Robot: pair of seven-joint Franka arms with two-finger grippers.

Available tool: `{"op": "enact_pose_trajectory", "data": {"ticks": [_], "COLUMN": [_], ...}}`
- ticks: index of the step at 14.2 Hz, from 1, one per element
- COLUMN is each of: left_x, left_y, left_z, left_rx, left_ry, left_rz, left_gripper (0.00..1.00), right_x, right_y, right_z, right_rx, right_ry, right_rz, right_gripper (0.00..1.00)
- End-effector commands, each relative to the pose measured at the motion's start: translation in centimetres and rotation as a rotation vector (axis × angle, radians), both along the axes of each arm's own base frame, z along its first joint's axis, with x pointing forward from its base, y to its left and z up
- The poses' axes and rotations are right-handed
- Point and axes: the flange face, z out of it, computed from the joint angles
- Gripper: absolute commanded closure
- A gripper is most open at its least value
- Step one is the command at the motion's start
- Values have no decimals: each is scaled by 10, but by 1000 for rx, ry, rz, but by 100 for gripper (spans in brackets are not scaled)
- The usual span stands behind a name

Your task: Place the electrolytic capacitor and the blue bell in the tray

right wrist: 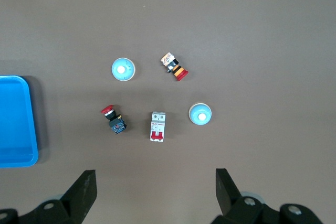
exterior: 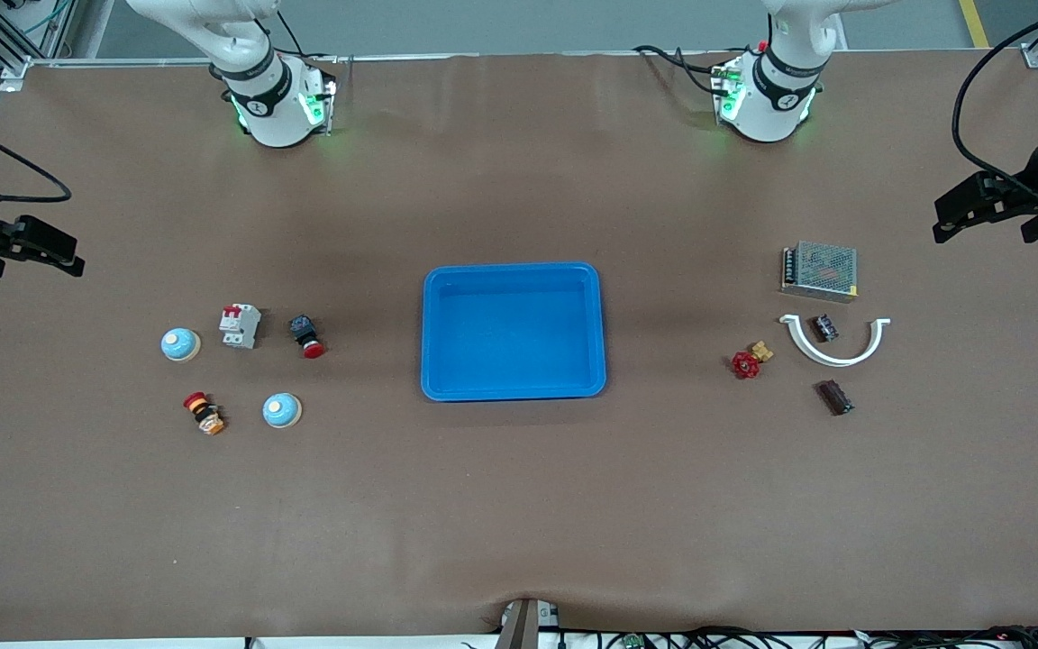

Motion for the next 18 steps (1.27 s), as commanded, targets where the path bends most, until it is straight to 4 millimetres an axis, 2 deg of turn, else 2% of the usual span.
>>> {"op": "enact_pose_trajectory", "data": {"ticks": [1,5,9,13,15,18], "left_x": [-5,-4,1,2,2,2], "left_y": [3,4,11,22,34,38], "left_z": [7,6,-11,-46,-69,-107], "left_rx": [9,14,14,17,17,17], "left_ry": [-1,1,35,73,81,87], "left_rz": [4,0,1,35,55,63], "left_gripper": [0,0,0,0,0,0], "right_x": [0,0,1,0,0,1], "right_y": [-1,-4,-2,-5,-3,-1], "right_z": [5,5,4,4,3,2], "right_rx": [9,9,9,13,13,19], "right_ry": [-3,-3,-3,0,1,1], "right_rz": [-5,-7,-4,-7,-4,-1], "right_gripper": [0,0,0,0,0,0]}}
